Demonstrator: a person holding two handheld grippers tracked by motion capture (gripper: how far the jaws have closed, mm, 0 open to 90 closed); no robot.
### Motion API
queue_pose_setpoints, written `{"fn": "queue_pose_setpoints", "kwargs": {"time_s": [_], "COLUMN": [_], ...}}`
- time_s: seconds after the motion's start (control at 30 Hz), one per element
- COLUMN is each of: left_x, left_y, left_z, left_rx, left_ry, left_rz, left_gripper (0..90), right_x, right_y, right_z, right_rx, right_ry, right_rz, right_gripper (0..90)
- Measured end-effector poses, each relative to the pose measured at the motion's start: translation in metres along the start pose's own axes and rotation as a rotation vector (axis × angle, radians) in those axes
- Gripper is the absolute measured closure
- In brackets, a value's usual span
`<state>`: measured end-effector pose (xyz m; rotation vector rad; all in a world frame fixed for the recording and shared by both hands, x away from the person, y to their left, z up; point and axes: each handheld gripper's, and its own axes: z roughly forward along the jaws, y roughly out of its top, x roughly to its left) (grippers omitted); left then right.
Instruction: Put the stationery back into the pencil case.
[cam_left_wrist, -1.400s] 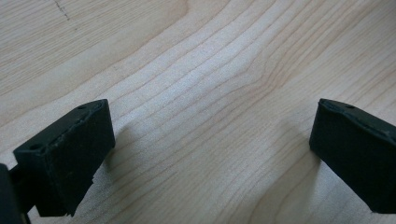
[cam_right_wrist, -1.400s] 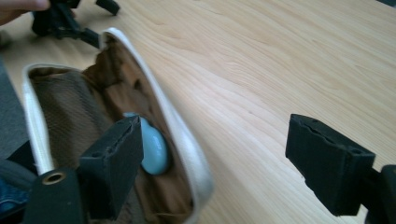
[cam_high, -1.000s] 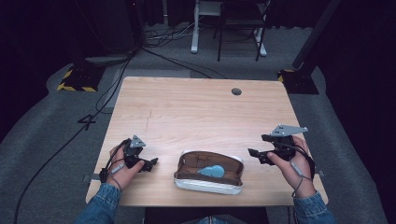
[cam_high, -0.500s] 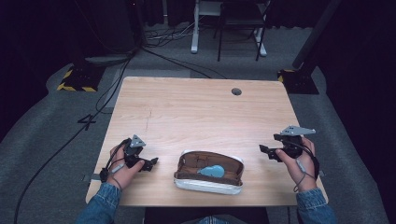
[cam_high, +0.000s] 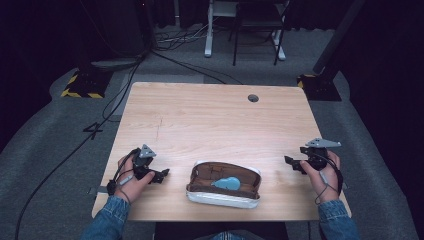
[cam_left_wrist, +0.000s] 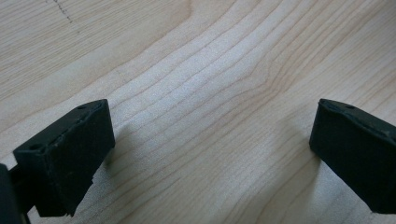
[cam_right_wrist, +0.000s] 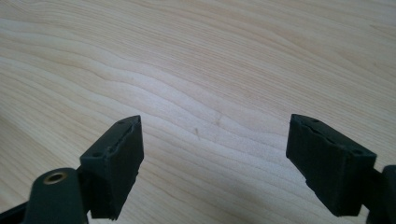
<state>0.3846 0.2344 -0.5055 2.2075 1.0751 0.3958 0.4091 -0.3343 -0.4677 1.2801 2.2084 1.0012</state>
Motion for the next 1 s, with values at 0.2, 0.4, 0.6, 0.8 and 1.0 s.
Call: {"fn": "queue_pose_setpoints", "kwargs": {"time_s": [0.2, 0.4, 0.6, 0.8, 1.0], "left_x": [0.0, 0.0, 0.0, -0.001, 0.0], "left_y": [0.0, 0.0, 0.0, 0.0, 0.002], "left_z": [0.0, 0.001, 0.001, 0.001, 0.001], "left_rx": [0.0, -0.002, -0.002, -0.004, 0.001], "left_ry": [-0.003, -0.006, -0.006, -0.006, -0.004], "left_rz": [-0.002, -0.009, -0.008, -0.015, 0.0], "left_gripper": [0.3, 0.3, 0.3, 0.2, 0.2], "right_x": [-0.006, -0.009, -0.01, -0.01, -0.01], "right_y": [-0.008, -0.014, -0.017, -0.023, -0.025], "right_z": [0.008, 0.014, 0.018, 0.025, 0.026], "right_rx": [0.013, 0.02, 0.028, 0.043, 0.017], "right_ry": [-0.015, -0.026, -0.042, -0.04, -0.045], "right_rz": [0.001, 0.002, 0.001, -0.003, 0.015], "right_gripper": [18.1, 17.2, 16.8, 15.4, 14.3]}}
